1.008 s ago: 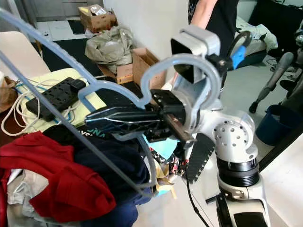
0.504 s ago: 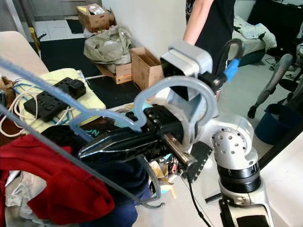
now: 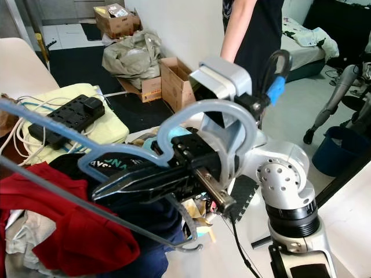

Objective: Hang hanger

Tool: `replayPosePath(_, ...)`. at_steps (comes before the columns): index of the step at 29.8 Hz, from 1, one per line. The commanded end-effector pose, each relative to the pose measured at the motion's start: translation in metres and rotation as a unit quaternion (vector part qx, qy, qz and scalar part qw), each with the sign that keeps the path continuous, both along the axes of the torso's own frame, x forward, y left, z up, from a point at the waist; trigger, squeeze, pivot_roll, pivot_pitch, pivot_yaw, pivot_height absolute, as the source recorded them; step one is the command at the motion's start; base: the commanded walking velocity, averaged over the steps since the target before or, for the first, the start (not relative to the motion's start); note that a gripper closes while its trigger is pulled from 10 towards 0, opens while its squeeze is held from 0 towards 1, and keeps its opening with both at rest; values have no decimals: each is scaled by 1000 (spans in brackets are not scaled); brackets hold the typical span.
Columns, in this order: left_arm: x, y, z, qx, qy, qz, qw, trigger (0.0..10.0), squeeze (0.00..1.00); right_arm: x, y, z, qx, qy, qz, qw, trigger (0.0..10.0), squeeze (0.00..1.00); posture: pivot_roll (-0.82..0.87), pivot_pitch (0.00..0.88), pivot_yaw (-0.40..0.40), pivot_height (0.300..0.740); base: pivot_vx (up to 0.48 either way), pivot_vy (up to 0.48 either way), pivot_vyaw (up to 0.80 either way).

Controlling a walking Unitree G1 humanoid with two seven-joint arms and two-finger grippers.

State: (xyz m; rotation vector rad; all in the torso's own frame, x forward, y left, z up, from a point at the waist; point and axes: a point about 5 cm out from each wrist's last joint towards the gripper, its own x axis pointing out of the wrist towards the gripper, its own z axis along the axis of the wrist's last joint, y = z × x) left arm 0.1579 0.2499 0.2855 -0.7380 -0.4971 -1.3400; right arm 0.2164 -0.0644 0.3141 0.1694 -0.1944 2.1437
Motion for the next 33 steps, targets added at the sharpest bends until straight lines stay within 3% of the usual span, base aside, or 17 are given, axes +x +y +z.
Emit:
replayPosePath(1, -1, 1, 2, 20, -2, 2, 1000, 0, 0, -1, 0, 0, -3, -15, -8, 1000, 10000, 0, 30, 45, -79, 740, 0, 0, 0)
replayPosePath(9, -2, 2, 1, 23, 0, 9, 1000, 0, 0, 2, 3, -4, -11, -23, -29, 999, 10000, 0, 28, 47, -77, 740, 0, 0, 0)
replayPosePath(10, -2, 1, 1, 23, 1, 12, 1000, 0, 0, 9, 8, -7, -21, -34, -69, 997, 10000, 0, 27, 49, -80, 740, 0, 0, 0)
replayPosePath(12, -2, 1, 1, 23, 1, 12, 1000, 0, 0, 9, 8, -7, -21, -34, -69, 997, 10000, 0, 27, 49, -80, 740, 0, 0, 0)
replayPosePath(13, -1, 1, 0, 23, 1, 15, 1000, 0, 0, 22, 13, -10, -37, -28, -124, 991, 10000, 0, 26, 49, -80, 740, 0, 0, 0)
replayPosePath(14, -1, -1, 1, 23, 0, 18, 1000, 0, 0, 34, 15, -12, -50, -18, -164, 985, 10000, 1000, 26, 51, -82, 740, 0, 0, 0)
replayPosePath(19, -1, -2, 2, 27, -6, 27, 999, 0, 0, 46, 11, -13, -64, -23, -209, 975, 10000, 1000, 25, 52, -82, 740, 0, 0, 0)
replayPosePath(33, -3, 1, 14, 43, -25, 54, 997, 0, 0, 50, -16, -9, -65, -41, -232, 970, 10000, 988, 20, 56, -84, 740, 0, 0, 0)
